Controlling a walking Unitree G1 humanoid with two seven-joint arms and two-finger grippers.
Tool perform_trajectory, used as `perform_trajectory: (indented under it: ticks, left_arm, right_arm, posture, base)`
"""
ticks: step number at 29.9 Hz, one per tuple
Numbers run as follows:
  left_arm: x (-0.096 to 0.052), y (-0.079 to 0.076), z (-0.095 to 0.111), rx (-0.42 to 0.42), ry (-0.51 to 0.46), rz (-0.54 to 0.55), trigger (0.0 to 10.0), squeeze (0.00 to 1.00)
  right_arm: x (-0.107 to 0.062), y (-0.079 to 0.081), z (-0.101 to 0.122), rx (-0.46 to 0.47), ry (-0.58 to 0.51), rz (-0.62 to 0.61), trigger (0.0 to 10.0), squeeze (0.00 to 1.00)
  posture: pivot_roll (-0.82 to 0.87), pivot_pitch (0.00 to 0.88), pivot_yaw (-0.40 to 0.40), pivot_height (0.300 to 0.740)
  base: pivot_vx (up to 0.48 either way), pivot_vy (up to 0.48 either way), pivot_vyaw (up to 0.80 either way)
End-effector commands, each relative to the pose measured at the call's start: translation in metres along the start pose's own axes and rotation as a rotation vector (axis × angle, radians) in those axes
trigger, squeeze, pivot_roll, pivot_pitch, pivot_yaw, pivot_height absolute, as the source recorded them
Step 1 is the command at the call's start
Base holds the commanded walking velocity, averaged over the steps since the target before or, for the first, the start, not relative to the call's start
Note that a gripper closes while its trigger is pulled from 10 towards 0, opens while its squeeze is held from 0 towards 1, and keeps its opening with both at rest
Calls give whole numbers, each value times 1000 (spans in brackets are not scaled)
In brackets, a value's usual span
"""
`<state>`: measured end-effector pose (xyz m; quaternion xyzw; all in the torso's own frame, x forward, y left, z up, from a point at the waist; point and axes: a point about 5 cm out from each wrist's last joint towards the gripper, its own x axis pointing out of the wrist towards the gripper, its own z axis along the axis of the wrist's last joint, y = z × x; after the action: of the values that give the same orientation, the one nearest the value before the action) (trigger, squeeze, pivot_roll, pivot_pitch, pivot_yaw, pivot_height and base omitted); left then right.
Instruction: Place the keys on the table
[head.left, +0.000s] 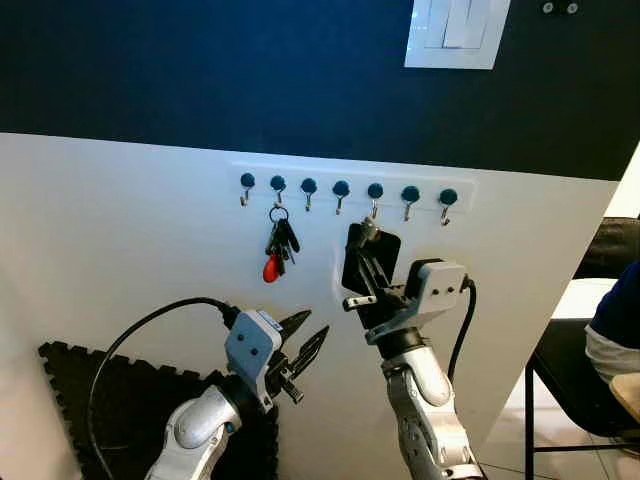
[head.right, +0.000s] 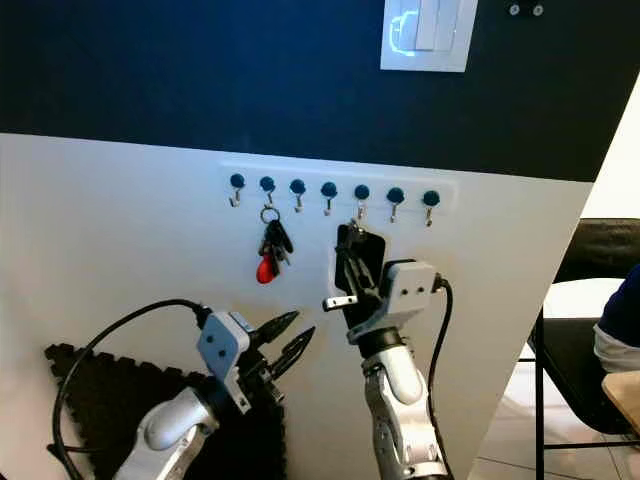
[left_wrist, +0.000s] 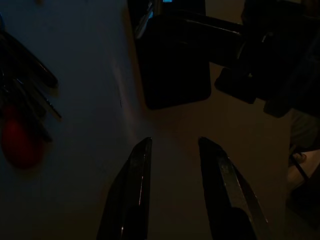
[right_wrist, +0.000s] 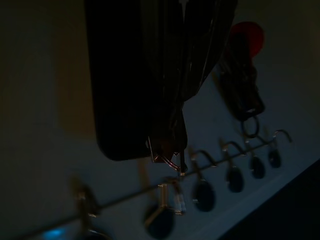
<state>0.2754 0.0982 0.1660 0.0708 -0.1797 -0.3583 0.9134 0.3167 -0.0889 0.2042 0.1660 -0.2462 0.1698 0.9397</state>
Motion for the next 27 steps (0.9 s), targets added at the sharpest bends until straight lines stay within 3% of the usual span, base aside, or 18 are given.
perform_trajectory:
  ticks: [1,3,10,17,27]
  left_arm:
    - [-4,0,-1,25,18,-18,10000,0]
    - [-4,0,-1,25,20,-19,10000,0]
    - [-4,0,-3,27,31,-25,10000,0]
    - [-7,-2,-7,28,47,-30,10000,0]
    - [-6,-1,-6,35,47,-30,10000,0]
  right_arm:
    - [1,-4,6,20,-24,-24,392,0]
    - [1,-3,9,15,-36,-10,0,0]
    - [-4,1,3,-34,1,65,0,0]
    - [-27,-6,-15,-63,91,65,0,0]
    - [-19,0,-2,-86,24,99,0,0]
  posture:
    - [63,43,11,740]
    - [62,43,12,740]
    - [62,41,12,740]
    - [63,43,11,740]
    - [59,42,16,740]
  base:
    - [0,0,0]
    - [0,0,0]
    - [0,0,0]
    - [0,0,0]
    - [0,0,0]
